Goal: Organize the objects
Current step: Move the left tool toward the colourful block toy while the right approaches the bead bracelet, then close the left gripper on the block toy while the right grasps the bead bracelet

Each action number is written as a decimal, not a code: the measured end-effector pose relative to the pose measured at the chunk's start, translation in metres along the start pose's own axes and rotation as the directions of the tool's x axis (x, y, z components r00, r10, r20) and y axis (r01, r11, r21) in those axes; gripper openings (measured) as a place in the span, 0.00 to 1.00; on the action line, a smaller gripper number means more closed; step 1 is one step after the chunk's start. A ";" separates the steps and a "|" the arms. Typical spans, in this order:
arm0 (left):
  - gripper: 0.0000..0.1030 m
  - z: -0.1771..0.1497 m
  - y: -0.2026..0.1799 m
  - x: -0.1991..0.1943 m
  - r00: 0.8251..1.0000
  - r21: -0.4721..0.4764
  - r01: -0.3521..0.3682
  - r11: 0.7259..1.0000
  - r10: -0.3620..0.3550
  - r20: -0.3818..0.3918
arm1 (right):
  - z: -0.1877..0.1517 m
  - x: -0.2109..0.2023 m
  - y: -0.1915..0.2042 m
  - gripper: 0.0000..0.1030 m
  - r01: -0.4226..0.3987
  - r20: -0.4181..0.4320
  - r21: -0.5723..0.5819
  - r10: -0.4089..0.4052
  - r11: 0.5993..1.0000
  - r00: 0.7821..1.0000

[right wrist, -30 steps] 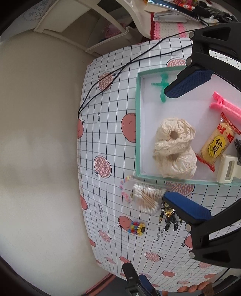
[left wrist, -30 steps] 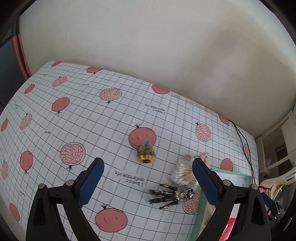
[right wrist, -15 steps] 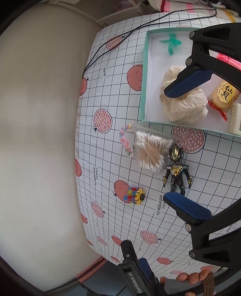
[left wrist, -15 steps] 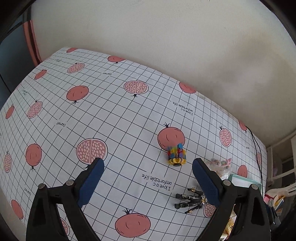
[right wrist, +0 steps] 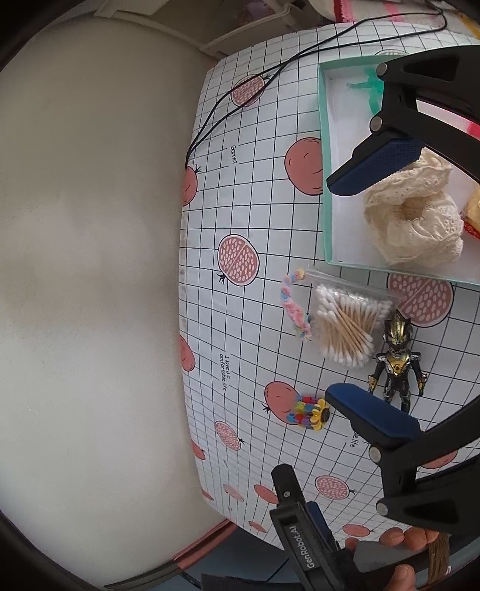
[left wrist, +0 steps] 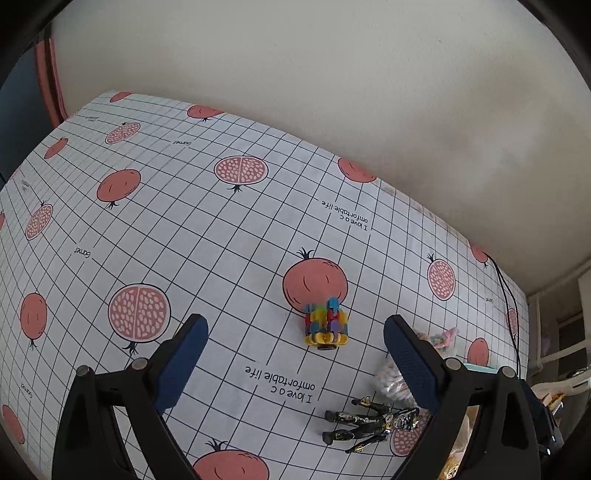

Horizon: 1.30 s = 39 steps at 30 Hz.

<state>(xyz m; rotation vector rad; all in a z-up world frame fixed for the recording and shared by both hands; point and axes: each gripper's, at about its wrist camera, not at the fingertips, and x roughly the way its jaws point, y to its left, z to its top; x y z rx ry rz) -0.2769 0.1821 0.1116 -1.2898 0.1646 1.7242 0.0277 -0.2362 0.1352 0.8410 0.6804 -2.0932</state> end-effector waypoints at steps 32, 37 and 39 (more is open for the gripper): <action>0.69 -0.017 0.001 0.059 0.993 -0.041 0.119 0.992 -0.118 0.010 | 0.020 0.081 -0.007 0.26 -0.079 -0.161 0.212 0.115 0.974 0.980; 0.61 -0.019 -0.001 0.063 0.993 -0.032 0.120 0.992 -0.120 -0.001 | 0.019 0.076 -0.008 0.16 -0.096 -0.157 0.229 0.134 0.969 0.978; 0.52 -0.019 -0.002 0.064 0.993 -0.028 0.121 0.992 -0.121 -0.007 | 0.019 0.070 -0.008 0.16 -0.095 -0.145 0.217 0.128 0.972 0.981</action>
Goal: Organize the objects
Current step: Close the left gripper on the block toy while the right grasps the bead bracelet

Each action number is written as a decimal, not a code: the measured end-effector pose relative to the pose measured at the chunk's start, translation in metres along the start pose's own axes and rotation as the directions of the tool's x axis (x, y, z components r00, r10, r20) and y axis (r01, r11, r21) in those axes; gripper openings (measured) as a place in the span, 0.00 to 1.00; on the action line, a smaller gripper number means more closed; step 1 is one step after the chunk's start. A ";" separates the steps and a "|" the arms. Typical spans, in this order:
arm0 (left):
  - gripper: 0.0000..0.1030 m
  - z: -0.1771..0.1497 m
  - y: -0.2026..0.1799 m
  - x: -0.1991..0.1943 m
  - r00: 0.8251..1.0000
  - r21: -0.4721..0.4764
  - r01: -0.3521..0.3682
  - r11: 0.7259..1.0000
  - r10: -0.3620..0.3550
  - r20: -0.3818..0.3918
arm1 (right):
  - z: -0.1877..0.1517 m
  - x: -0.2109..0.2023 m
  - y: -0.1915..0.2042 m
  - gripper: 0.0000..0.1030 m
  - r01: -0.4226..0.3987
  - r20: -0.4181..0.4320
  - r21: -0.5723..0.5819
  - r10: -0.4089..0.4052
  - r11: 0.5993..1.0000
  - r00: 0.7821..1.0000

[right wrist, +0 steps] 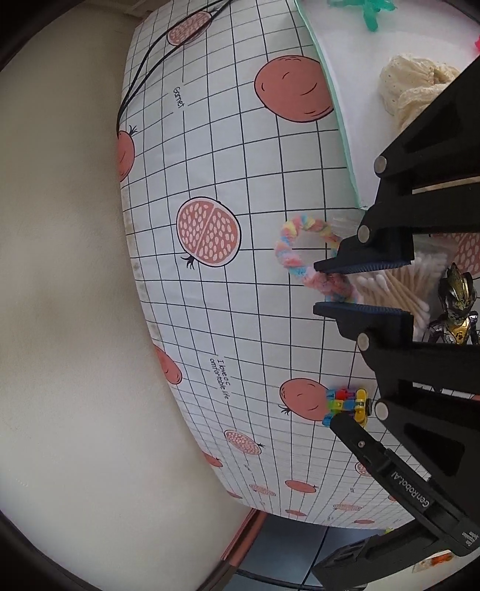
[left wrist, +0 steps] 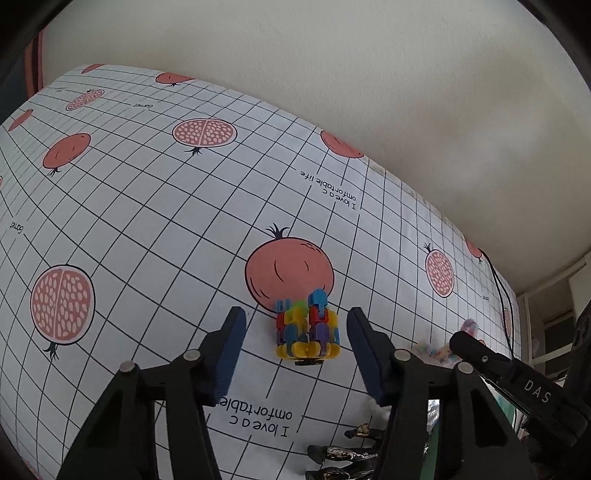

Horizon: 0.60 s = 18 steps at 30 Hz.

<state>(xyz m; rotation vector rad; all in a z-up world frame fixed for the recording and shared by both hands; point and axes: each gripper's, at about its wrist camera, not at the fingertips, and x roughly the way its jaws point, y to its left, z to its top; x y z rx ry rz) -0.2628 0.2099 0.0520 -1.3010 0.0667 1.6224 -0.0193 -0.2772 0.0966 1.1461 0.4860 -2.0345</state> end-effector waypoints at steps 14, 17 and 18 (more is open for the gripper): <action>0.25 -0.003 -0.012 -0.002 1.000 0.050 0.011 0.999 -0.010 -0.015 | -0.002 -0.046 0.009 0.15 0.020 0.084 -0.062 -0.015 0.998 0.996; 0.25 0.000 -0.015 -0.011 1.000 0.052 0.019 0.998 -0.019 0.006 | -0.004 -0.057 0.008 0.15 0.011 0.097 -0.056 -0.006 0.998 0.995; 0.25 0.002 -0.016 -0.016 1.000 0.054 0.019 0.998 -0.020 0.016 | -0.005 -0.061 0.008 0.15 0.010 0.103 -0.055 -0.004 0.998 0.995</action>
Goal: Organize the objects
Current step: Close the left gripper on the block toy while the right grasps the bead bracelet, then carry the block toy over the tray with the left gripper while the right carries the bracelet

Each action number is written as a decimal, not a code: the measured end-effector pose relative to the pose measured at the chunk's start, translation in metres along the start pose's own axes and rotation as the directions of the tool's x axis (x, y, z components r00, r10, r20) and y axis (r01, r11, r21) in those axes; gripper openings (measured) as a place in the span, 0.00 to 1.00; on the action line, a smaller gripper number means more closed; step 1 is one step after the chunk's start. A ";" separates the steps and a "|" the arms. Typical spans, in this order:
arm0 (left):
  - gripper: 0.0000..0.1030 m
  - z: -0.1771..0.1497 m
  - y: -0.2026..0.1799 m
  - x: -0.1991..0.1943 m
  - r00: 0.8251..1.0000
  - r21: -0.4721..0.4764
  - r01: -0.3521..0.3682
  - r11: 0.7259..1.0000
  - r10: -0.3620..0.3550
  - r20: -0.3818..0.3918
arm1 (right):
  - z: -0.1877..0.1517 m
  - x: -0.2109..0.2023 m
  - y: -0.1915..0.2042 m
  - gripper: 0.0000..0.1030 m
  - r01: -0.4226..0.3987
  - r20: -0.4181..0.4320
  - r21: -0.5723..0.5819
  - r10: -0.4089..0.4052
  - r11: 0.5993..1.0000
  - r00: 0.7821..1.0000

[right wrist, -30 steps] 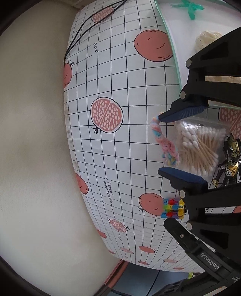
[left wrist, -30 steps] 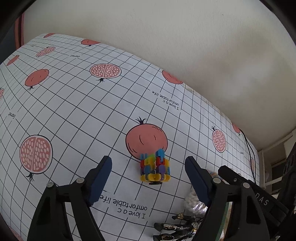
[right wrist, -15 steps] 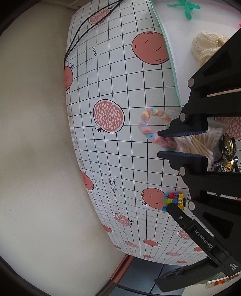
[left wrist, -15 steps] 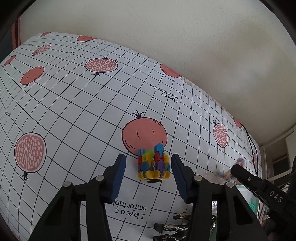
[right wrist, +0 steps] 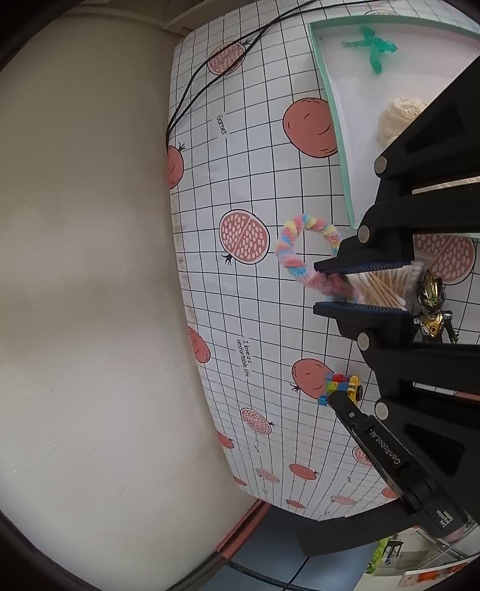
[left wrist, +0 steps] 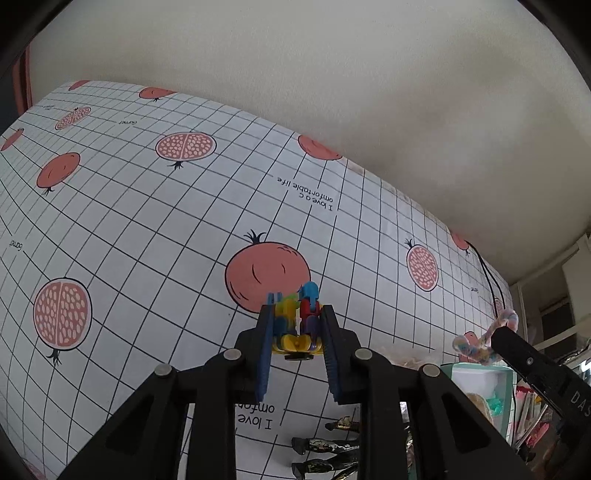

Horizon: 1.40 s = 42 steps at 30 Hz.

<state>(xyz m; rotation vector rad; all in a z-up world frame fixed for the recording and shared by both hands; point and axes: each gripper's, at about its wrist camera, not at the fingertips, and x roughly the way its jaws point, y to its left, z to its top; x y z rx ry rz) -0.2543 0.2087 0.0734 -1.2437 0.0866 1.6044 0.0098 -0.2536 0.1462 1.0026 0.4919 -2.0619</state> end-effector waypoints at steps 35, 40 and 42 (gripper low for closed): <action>0.25 -0.014 -0.143 -0.103 0.988 0.227 0.103 0.968 -0.126 0.090 | -0.023 -0.135 -0.087 0.16 0.062 0.123 0.078 -0.072 0.995 0.990; 0.25 -0.028 -0.174 -0.096 0.987 0.280 0.141 0.950 -0.158 0.039 | -0.020 -0.150 -0.115 0.16 0.082 0.135 0.115 -0.097 0.990 0.986; 0.25 -0.035 -0.187 -0.093 0.985 0.306 0.157 0.939 -0.170 0.015 | -0.019 -0.154 -0.125 0.16 0.099 0.133 0.124 -0.116 0.987 0.984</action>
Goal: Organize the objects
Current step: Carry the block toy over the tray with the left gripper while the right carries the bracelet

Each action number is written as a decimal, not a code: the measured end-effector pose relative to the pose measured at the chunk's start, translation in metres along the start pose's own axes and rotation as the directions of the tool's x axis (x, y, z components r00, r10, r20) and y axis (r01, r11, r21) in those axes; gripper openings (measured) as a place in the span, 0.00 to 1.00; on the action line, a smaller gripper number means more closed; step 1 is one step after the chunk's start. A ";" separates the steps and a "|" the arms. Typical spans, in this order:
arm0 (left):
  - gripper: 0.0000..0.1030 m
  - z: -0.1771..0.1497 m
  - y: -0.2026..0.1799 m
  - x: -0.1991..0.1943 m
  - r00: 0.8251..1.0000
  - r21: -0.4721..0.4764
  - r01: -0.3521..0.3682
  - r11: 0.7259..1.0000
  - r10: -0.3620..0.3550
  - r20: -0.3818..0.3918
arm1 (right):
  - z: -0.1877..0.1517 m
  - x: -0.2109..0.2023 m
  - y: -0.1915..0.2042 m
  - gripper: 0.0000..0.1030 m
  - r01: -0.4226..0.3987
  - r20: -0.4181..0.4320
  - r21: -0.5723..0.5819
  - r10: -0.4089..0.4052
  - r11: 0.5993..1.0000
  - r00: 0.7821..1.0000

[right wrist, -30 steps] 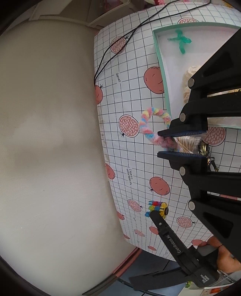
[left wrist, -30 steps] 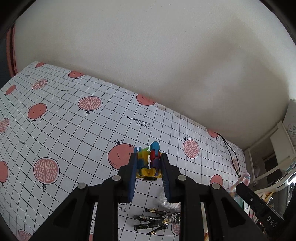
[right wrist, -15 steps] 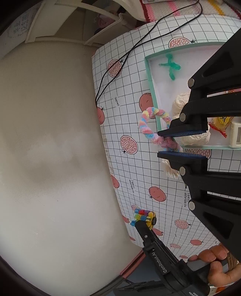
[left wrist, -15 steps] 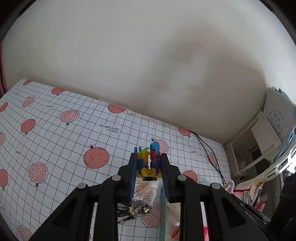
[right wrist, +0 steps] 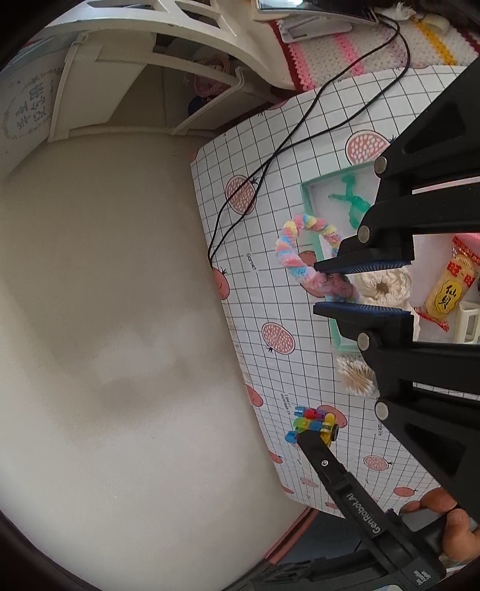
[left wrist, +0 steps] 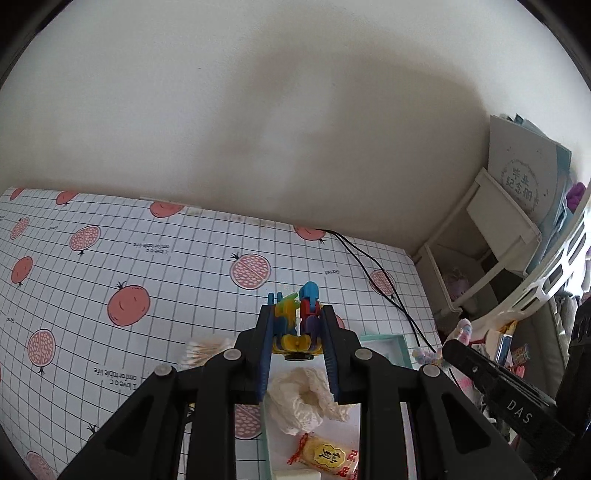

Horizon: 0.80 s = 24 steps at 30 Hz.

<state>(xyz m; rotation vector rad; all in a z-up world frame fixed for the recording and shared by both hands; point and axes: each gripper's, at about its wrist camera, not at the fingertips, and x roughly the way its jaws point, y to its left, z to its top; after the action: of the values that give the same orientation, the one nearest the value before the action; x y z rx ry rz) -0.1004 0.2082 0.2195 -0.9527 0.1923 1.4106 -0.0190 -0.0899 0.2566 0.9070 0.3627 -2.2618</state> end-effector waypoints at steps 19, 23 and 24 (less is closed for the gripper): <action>0.25 -0.042 -0.077 0.051 0.958 0.131 0.114 0.985 -0.074 -0.278 | -0.014 0.020 -0.044 0.16 0.094 -0.174 -0.026 -0.097 0.995 0.980; 0.25 -0.053 -0.075 0.068 0.938 0.117 0.115 0.986 -0.070 -0.339 | -0.026 0.040 -0.046 0.16 0.122 -0.238 -0.051 -0.131 0.991 0.962; 0.25 -0.056 -0.074 0.072 0.935 0.119 0.106 0.987 -0.058 -0.351 | -0.028 0.045 -0.047 0.16 0.125 -0.252 -0.053 -0.135 0.991 0.958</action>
<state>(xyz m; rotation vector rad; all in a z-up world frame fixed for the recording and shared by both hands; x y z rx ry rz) 0.0036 0.2339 0.1713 -1.0777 0.5012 1.1290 -0.0605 -0.0633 0.2059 1.1902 0.5922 -2.2512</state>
